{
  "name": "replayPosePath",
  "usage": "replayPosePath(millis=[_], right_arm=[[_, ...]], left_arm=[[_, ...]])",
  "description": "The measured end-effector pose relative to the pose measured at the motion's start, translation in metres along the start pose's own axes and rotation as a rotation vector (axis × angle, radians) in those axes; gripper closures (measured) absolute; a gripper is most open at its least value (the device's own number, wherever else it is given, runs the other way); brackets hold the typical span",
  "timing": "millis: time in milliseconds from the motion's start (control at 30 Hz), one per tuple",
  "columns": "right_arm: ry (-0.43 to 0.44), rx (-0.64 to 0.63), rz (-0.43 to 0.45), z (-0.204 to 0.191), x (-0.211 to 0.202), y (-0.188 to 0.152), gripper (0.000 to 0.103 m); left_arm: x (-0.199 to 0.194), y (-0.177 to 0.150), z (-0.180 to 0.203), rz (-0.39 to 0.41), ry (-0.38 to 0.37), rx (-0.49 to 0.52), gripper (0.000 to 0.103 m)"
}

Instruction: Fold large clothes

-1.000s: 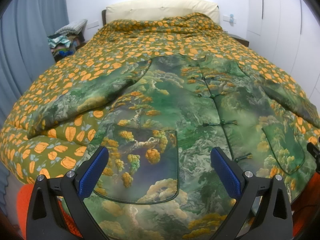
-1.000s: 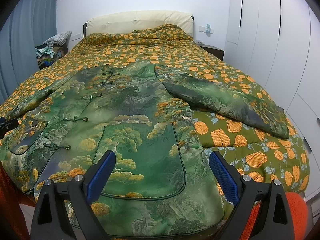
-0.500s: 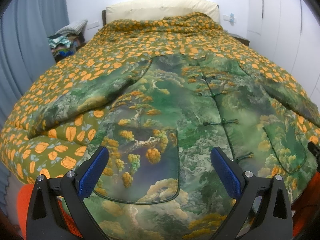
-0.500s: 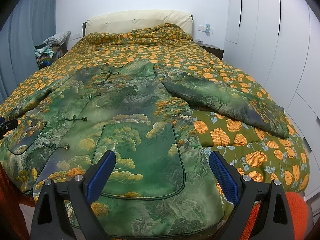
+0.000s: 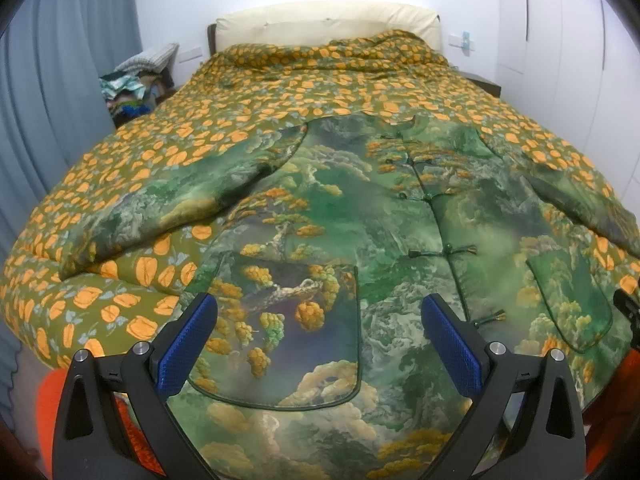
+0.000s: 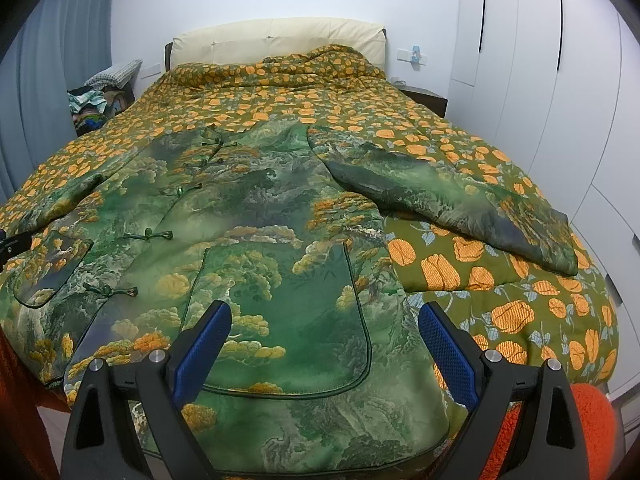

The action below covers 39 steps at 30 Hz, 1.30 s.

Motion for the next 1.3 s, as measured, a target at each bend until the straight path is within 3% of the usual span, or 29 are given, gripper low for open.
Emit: replayPosePath(millis=[1033, 1300], right_arm=[[-0.001, 0.008, -0.001, 0.002, 0.0, -0.001, 0.009], [0.036, 0.044, 0.002, 0.004, -0.004, 0.002, 0.009]], left_arm=[[-0.019, 0.007, 0.004, 0.027, -0.005, -0.03, 0.001], [-0.026, 0.008, 0.004, 0.032, -0.007, -0.037, 0.001]])
Point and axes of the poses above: each gripper's, at about its wrist camera, not at the fingertips, and x roughly the way its jaws point, z to its right, y to its top, the point moved 8 cm from there along x, roughly the way its jaws point, and after that the axes turned 9 degrees about y, right-handed, at the moved point
